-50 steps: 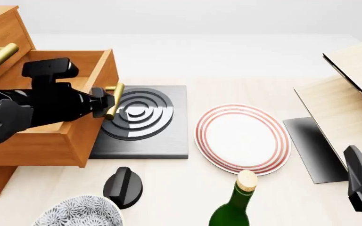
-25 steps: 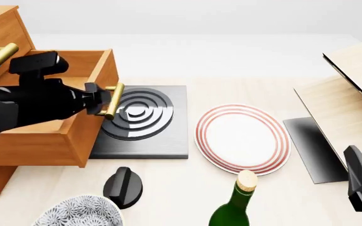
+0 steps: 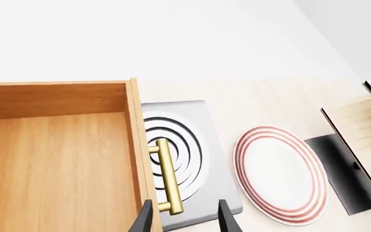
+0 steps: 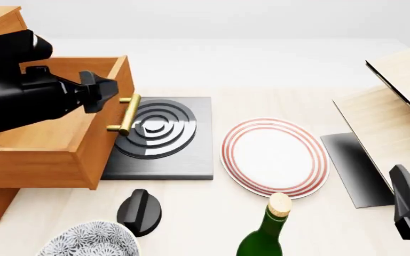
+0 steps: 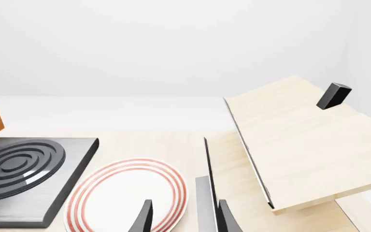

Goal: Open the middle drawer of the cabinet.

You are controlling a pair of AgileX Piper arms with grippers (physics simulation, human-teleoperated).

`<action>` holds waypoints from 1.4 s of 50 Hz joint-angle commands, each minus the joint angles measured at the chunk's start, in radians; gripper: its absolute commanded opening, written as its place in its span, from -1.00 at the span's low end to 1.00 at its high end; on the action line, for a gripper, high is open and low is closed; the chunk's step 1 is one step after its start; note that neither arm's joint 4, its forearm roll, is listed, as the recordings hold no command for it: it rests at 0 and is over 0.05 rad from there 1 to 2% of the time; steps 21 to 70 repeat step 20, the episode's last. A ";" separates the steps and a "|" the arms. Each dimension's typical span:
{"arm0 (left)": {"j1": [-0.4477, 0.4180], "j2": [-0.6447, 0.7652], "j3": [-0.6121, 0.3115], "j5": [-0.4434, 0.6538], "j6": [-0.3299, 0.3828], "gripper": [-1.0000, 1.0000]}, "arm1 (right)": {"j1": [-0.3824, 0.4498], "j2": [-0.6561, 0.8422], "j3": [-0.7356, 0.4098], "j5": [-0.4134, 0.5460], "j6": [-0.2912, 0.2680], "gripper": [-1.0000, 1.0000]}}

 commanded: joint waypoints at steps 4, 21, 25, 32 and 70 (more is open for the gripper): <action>-0.012 -0.073 -0.013 0.021 0.013 1.00 | 0.001 -0.004 0.000 0.002 0.002 1.00; -0.024 -0.126 -0.004 0.035 0.021 1.00 | 0.000 -0.005 0.000 0.002 0.002 1.00; -0.024 -0.126 -0.004 0.035 0.021 1.00 | 0.000 -0.005 0.000 0.002 0.002 1.00; -0.024 -0.126 -0.004 0.035 0.021 1.00 | 0.000 -0.005 0.000 0.002 0.002 1.00; -0.024 -0.126 -0.004 0.035 0.021 1.00 | 0.000 -0.005 0.000 0.002 0.002 1.00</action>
